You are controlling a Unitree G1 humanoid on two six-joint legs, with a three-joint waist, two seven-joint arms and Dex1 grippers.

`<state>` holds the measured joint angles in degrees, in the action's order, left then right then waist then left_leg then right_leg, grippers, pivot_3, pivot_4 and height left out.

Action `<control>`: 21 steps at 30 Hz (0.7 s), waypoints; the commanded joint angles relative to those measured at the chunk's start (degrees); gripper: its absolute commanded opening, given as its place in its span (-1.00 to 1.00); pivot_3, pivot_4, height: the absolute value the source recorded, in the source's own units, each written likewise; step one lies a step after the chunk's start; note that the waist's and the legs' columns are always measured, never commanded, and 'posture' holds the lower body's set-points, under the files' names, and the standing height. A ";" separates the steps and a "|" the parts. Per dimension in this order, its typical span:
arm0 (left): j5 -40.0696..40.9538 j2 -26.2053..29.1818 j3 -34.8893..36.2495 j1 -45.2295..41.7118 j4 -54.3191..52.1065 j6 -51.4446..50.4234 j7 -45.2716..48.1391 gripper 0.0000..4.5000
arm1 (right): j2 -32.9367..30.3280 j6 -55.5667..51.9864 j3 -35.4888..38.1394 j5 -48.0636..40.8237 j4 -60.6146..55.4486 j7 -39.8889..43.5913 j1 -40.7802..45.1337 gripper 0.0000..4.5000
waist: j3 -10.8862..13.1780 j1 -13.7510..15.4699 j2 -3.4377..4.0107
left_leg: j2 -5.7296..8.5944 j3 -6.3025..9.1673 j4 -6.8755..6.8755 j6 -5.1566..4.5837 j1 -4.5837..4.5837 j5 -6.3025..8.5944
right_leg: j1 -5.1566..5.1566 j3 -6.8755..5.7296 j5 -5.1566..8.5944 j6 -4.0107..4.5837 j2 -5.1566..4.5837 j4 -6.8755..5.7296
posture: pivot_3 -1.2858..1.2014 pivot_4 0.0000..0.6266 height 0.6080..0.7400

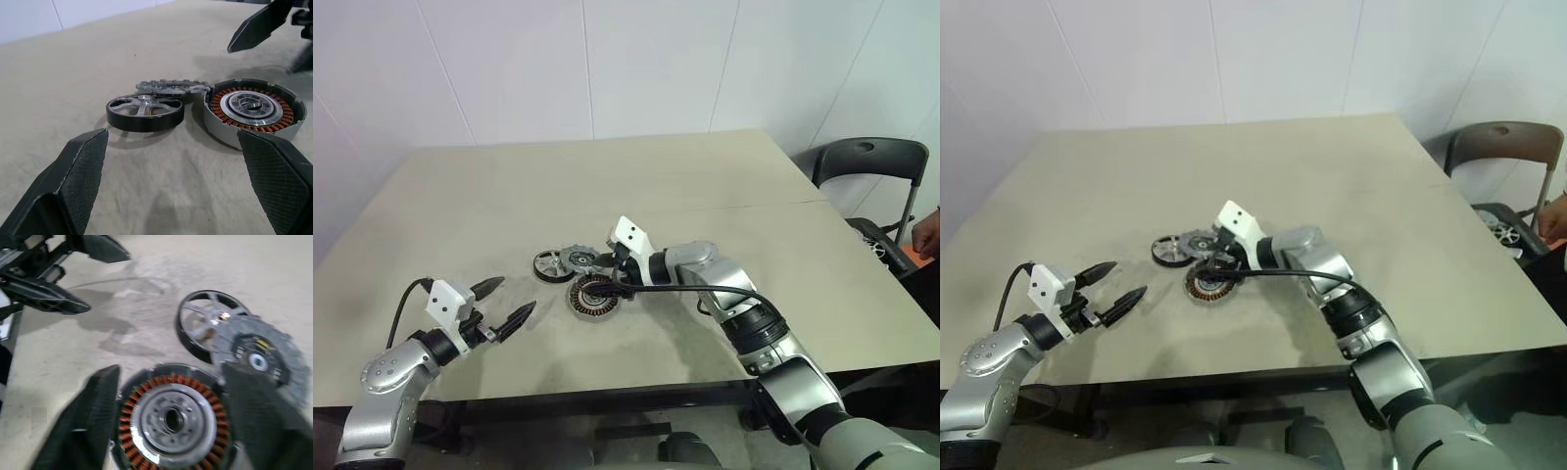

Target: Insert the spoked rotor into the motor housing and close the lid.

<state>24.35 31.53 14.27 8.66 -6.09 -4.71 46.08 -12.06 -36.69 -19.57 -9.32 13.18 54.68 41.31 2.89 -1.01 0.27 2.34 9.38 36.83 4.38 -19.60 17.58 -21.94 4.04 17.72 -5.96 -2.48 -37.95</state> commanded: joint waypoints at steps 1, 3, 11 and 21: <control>0.37 0.39 0.37 -0.80 -2.45 0.06 -0.10 1.00 | 0.63 0.65 0.89 -0.61 -0.09 -0.76 0.41 -0.05 | 0.00 -0.08 0.00 | 0.00 0.00 0.00 0.00 0.00 0.00 | 0.00 0.00 0.00 0.00 0.00 0.00 | 0.03 -1.00 1.00; 0.34 0.38 0.32 -0.81 -2.62 -0.04 -0.16 1.00 | 0.79 0.99 0.42 -0.35 0.28 -0.94 0.22 -0.37 | 0.00 -0.10 0.00 | 0.00 -0.01 -0.01 0.00 0.00 0.00 | -0.01 0.01 0.00 0.00 0.00 0.00 | 0.03 -1.00 1.00; 0.34 0.31 0.42 -0.36 -3.60 -0.60 -0.42 1.00 | 1.35 2.66 -1.43 1.12 2.59 -1.48 -0.69 -0.98 | 0.00 -0.05 0.01 | 0.00 -0.02 -0.01 0.00 -0.01 0.00 | -0.02 0.02 0.00 0.00 0.00 0.00 | 0.03 -1.00 1.00; 0.47 0.33 0.72 0.05 -4.55 -1.26 -0.84 1.00 | 0.76 7.06 -5.57 5.43 7.96 -1.34 -3.17 -0.98 | 0.00 -0.13 0.00 | -0.01 -0.03 -0.02 0.00 0.04 0.00 | 0.02 0.02 0.00 0.00 0.02 0.00 | 0.03 -1.00 1.00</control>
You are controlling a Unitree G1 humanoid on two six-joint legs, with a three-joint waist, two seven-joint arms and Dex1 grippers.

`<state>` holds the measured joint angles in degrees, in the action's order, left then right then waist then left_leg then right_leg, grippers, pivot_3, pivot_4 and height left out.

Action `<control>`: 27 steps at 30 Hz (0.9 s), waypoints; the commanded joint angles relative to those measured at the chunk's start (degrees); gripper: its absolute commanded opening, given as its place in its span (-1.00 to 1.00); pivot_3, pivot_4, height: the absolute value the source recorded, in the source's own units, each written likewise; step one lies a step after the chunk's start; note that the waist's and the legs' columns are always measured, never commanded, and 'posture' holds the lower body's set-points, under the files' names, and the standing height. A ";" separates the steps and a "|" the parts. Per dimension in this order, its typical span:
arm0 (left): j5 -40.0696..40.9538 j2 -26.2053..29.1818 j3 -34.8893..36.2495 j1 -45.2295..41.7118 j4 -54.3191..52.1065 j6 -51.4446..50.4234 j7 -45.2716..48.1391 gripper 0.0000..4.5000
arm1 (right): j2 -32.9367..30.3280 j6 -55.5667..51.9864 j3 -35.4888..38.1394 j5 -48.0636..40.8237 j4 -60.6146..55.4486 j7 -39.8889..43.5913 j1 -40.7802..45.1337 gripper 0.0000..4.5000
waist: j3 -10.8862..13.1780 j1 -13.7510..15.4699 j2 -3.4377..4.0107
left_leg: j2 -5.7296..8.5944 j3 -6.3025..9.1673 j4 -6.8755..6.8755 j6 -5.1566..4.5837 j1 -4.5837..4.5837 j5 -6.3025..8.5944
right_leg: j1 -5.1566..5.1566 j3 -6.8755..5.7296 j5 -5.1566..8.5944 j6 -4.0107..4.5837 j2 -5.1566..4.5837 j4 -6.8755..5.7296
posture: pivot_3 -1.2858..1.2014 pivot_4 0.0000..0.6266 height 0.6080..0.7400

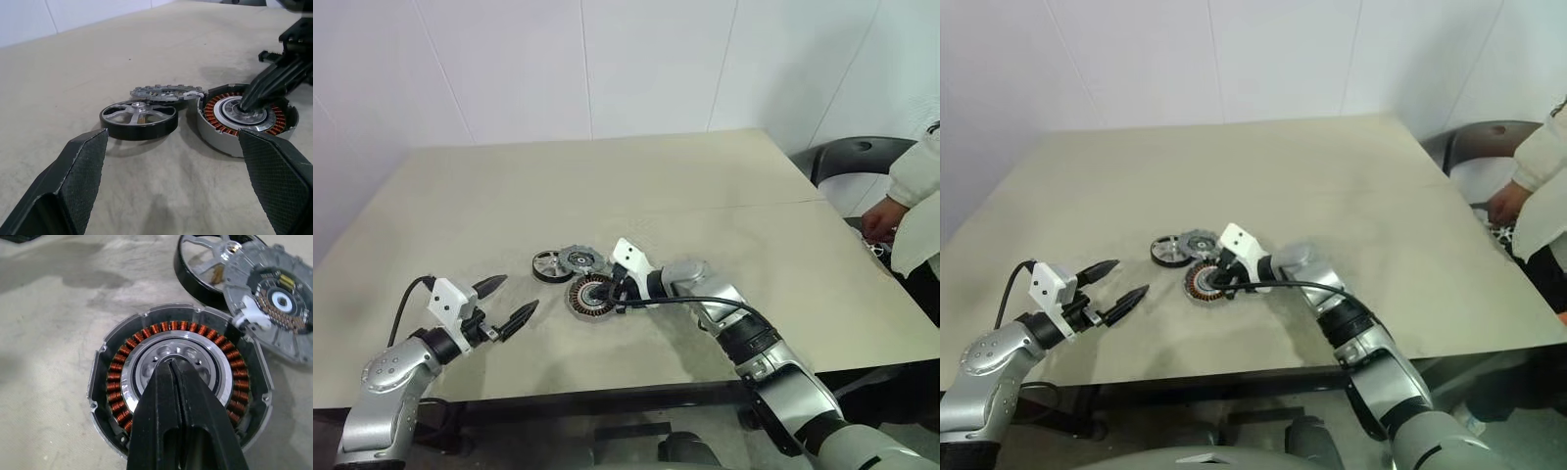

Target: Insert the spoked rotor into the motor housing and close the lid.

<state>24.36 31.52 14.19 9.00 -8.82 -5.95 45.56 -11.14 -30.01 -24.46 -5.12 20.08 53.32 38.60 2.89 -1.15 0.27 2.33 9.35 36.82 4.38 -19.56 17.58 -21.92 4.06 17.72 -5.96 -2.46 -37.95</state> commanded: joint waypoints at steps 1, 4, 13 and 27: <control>0.48 0.37 0.83 -0.30 -1.79 -0.06 -0.34 1.00 | -0.05 0.29 -0.30 1.01 0.92 0.01 -0.27 -0.98 | 0.00 0.04 0.00 | 0.00 0.00 0.00 0.00 0.03 0.00 | 0.04 0.00 0.00 0.00 0.00 0.00 | 0.03 -1.00 1.00; 0.45 0.39 0.81 -0.26 -1.82 -0.07 -0.34 1.00 | 0.32 0.15 0.96 0.50 0.83 -0.39 0.47 -0.98 | 0.00 0.06 0.00 | 0.00 0.01 0.01 0.00 0.08 0.00 | 0.09 -0.01 0.00 0.00 0.00 0.00 | 0.03 -1.00 1.00; 0.47 0.35 0.64 -0.48 -1.89 -0.35 -0.48 1.00 | 3.31 -2.47 7.59 -4.32 -0.72 -2.12 4.07 -0.98 | 0.01 0.04 0.01 | 0.00 0.01 -0.01 0.00 -0.04 0.00 | -0.05 0.00 0.00 0.00 0.00 0.00 | 0.03 -1.00 1.00; 0.24 0.16 1.23 -0.03 -0.02 1.09 0.37 1.00 | 3.18 1.40 -0.35 2.17 3.51 -1.90 -0.14 -0.98 | -0.01 -0.17 0.04 | 0.01 -0.05 -0.04 0.00 -0.01 0.00 | -0.06 0.06 0.00 0.00 0.00 -0.02 | 0.03 -1.00 1.00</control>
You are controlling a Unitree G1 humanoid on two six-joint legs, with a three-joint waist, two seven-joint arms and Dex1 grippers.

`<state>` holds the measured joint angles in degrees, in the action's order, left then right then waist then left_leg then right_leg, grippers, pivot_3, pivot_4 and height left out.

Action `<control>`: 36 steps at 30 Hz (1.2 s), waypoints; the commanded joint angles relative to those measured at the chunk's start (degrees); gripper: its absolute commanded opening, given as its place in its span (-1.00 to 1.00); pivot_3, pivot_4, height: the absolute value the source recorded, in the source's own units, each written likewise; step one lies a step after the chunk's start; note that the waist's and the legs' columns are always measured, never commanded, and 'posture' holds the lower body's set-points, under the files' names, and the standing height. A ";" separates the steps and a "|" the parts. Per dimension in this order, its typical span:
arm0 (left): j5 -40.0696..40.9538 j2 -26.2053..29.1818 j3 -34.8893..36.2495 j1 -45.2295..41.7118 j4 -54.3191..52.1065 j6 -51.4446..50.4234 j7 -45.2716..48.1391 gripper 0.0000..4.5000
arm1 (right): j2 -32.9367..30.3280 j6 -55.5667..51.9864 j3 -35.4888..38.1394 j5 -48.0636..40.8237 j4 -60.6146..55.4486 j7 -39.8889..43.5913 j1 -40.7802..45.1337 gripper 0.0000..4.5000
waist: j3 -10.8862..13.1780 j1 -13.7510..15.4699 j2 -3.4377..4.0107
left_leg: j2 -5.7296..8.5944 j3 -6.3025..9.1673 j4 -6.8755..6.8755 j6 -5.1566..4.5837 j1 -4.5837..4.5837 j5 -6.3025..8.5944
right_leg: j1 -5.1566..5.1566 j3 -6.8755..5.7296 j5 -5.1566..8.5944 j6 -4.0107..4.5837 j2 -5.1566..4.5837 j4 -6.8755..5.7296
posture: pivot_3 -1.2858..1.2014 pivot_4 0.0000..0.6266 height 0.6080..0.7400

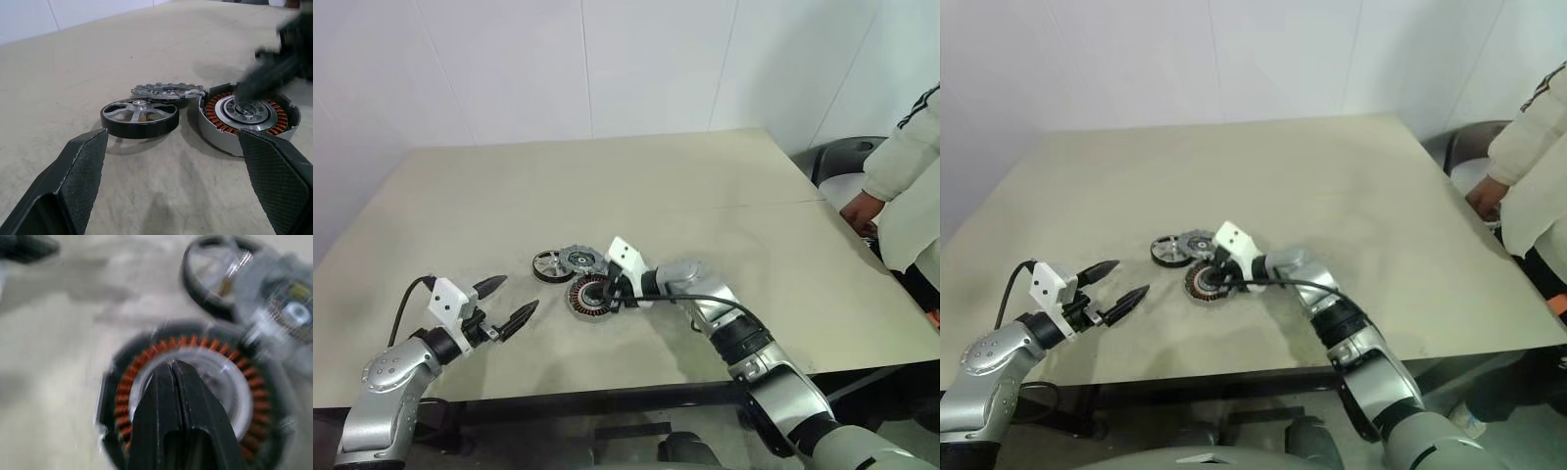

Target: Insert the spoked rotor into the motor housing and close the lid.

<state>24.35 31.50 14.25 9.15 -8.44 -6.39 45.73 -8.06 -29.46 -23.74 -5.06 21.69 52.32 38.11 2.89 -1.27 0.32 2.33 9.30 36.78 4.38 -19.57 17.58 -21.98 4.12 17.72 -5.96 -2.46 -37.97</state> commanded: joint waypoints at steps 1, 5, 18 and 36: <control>0.23 0.16 1.20 -0.14 -0.27 1.70 0.28 1.00 | 0.46 0.71 -0.43 1.59 1.65 -1.06 0.63 -0.98 | -0.01 -0.04 -0.02 | -0.02 0.00 0.00 0.00 0.06 0.00 | 0.06 0.00 0.00 0.00 0.02 0.00 | 0.03 -1.00 1.00; 0.10 0.12 1.13 -0.08 0.14 2.23 0.41 1.00 | 2.14 -0.88 4.13 -2.80 -0.54 -1.01 2.20 -0.98 | 0.00 0.08 -0.01 | -0.02 0.03 0.02 0.00 0.11 0.00 | 0.14 -0.01 0.00 0.00 0.03 0.00 | 0.03 -1.00 1.00; 0.21 0.25 0.87 -0.60 -0.32 1.49 -0.08 1.00 | 1.11 -3.33 9.48 -6.03 -3.33 -1.28 6.03 -0.98 | 0.00 0.08 -0.01 | -0.01 0.04 0.00 0.01 -0.34 0.00 | -0.32 -0.01 -0.01 0.01 -0.01 -0.01 | 0.03 -1.00 1.00; 9.24 -1.63 2.18 -7.64 -2.15 -22.01 -10.09 1.00 | -17.60 -8.35 7.74 -8.29 -25.21 10.10 -2.40 -0.01 | -0.01 0.40 -0.03 | 0.03 0.12 0.17 0.00 -0.80 0.00 | -0.44 -0.09 -0.02 -0.01 -0.07 -0.02 | 0.03 -1.00 1.00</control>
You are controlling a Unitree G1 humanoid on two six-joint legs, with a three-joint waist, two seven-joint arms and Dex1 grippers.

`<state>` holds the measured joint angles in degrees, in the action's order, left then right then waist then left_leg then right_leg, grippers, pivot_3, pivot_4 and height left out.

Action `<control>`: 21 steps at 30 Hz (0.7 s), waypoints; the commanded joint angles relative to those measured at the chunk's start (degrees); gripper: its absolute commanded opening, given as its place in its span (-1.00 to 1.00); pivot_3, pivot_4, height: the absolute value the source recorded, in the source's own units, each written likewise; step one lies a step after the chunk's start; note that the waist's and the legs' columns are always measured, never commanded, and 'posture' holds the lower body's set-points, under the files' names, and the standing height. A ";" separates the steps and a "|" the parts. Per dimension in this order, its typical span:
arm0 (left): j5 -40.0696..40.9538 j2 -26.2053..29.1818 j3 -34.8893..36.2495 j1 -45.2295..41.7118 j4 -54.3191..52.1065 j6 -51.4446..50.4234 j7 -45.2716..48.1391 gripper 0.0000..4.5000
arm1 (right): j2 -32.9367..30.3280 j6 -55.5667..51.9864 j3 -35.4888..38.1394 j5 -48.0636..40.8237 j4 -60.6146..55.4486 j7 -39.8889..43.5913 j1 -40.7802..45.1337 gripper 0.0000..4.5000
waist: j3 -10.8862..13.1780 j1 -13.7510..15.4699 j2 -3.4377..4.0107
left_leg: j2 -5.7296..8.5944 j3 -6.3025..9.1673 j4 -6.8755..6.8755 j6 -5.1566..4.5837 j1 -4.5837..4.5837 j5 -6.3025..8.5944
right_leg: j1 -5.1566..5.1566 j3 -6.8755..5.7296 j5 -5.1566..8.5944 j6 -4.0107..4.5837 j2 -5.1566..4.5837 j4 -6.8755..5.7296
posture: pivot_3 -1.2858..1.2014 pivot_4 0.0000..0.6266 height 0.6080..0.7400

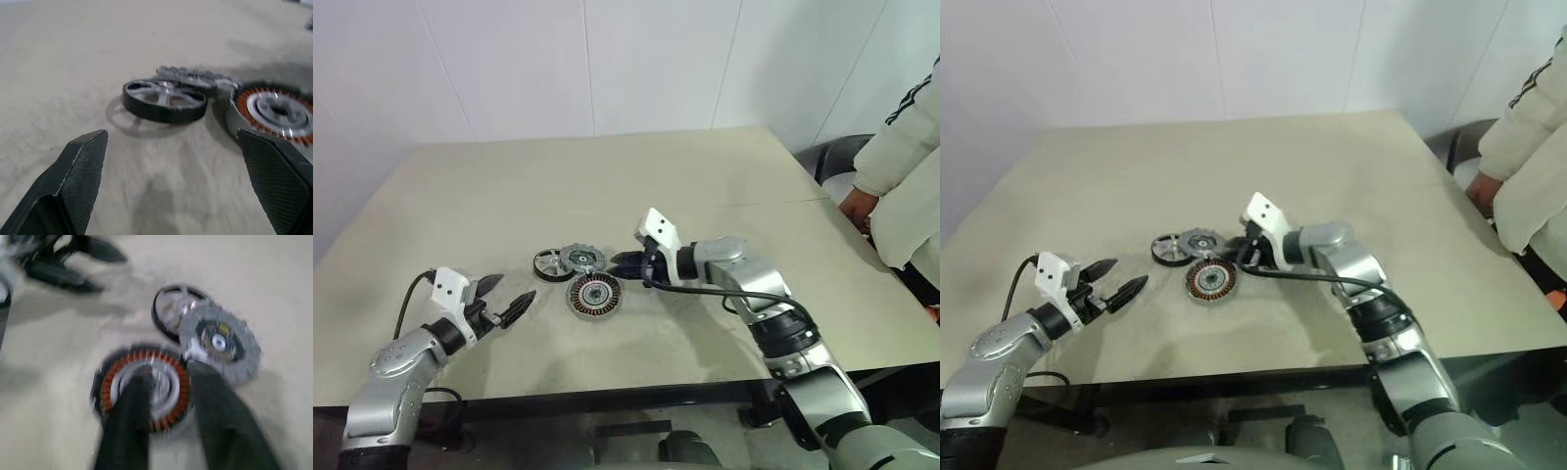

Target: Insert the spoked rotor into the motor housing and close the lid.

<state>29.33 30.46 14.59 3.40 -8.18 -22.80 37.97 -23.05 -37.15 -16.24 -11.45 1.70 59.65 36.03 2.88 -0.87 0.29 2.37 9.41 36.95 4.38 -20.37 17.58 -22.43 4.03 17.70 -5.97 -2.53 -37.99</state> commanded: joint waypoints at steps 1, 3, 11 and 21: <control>5.68 -1.03 2.36 -2.94 -2.40 -9.51 -4.80 1.00 | -4.29 -1.57 0.48 -2.95 -6.96 4.09 -0.81 0.15 | 0.00 0.01 -0.01 | 0.00 0.01 0.00 0.00 -0.01 0.00 | 0.00 0.00 0.00 0.00 -0.01 0.00 | 0.03 -1.00 1.00; 8.60 -1.60 3.54 -4.95 -1.79 -17.25 -9.16 1.00 | -6.89 -3.24 1.13 -5.03 -9.83 6.01 -1.33 0.45 | 0.00 -0.04 -0.02 | -0.02 0.02 0.03 0.00 -0.01 0.00 | 0.00 -0.01 0.00 -0.01 -0.01 -0.01 | 0.03 -1.00 1.00; 23.26 -6.95 10.39 -12.42 3.78 -34.42 -16.02 1.00 | -13.37 -2.72 2.46 -7.64 -13.65 8.59 -1.81 0.99 | -0.02 0.02 -0.17 | -0.02 0.06 0.12 0.00 -0.01 0.00 | 0.06 -0.04 0.00 -0.02 -0.03 -0.02 | 0.03 -1.00 1.00; 30.72 -12.75 14.68 -17.17 9.37 -40.61 -24.07 1.00 | -16.46 0.08 2.62 -8.32 -13.55 9.14 -3.31 0.99 | -0.05 0.12 -0.26 | 0.00 0.05 0.17 0.02 -0.01 -0.01 | 0.06 -0.04 -0.01 -0.01 -0.03 -0.02 | 0.03 -1.00 1.00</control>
<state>58.62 17.70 27.91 -12.37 1.35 -63.47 14.56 -39.19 -38.25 -15.18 -18.86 -9.97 68.53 32.12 2.83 -0.76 0.03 2.36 9.47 37.11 4.40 -20.37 17.57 -22.37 4.00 17.69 -5.98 -2.56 -38.01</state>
